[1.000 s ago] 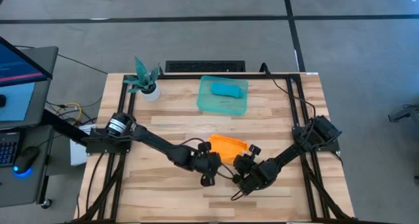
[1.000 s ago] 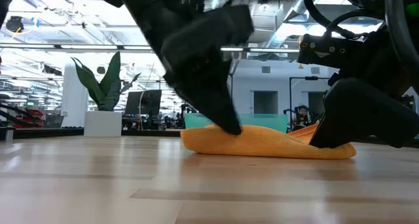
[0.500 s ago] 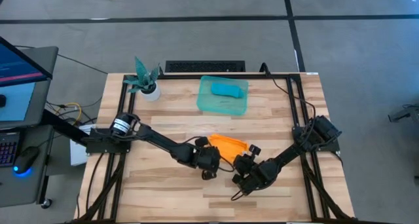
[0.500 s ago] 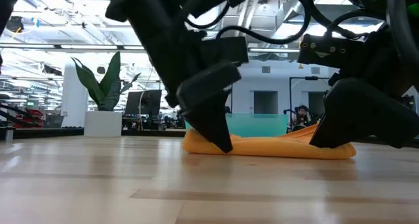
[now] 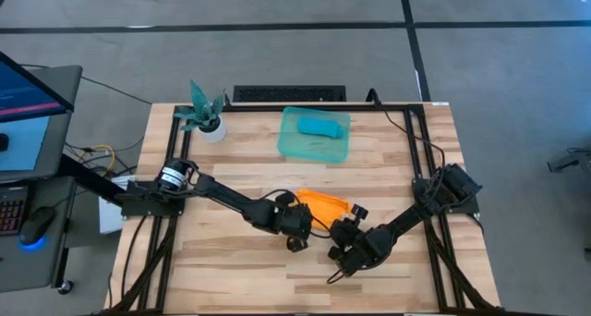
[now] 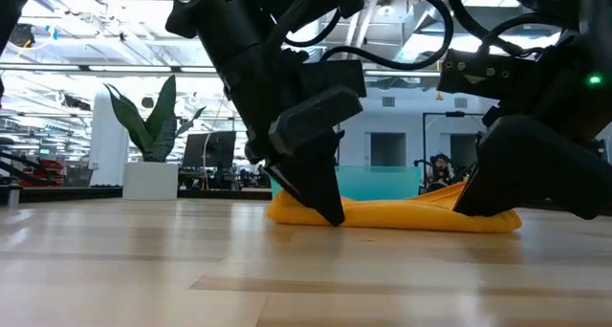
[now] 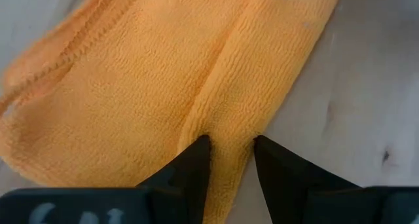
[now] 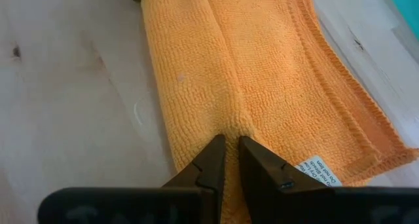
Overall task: Roll microfiber towels into tight, uniform cylinder then place into a basket
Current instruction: Roll the yellow microfiber towel
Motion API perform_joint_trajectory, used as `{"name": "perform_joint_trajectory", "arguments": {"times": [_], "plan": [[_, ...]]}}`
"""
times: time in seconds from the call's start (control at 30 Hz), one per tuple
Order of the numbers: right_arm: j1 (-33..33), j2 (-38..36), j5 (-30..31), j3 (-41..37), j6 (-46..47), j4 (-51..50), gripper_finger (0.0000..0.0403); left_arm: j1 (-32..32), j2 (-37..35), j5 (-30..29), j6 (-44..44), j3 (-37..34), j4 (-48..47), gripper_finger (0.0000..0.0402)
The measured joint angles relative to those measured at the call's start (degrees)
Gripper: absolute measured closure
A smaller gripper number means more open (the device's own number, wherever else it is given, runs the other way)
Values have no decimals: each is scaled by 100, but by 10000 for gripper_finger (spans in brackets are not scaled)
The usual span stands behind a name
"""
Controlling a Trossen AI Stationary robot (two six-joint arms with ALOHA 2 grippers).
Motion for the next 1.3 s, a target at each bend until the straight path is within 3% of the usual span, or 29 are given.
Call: {"name": "perform_joint_trajectory", "arguments": {"times": [0.2,0.57,0.73,1.03,1.3], "plan": [[153,-2,-4,7,13,-107,332,1,-9,844,-726,13,-61,287],[221,-4,0,2,336,-89,321,-73,-11,1650,-1464,-4,236,287],[221,-17,0,20,199,-146,296,-116,-7,1667,-1528,-6,268,287],[488,-383,-238,379,40,-1356,284,-122,-4,1754,-1523,-7,276,288],[1537,-590,801,387,178,-1727,284,-131,-4,1767,-1490,-7,270,288]]}}
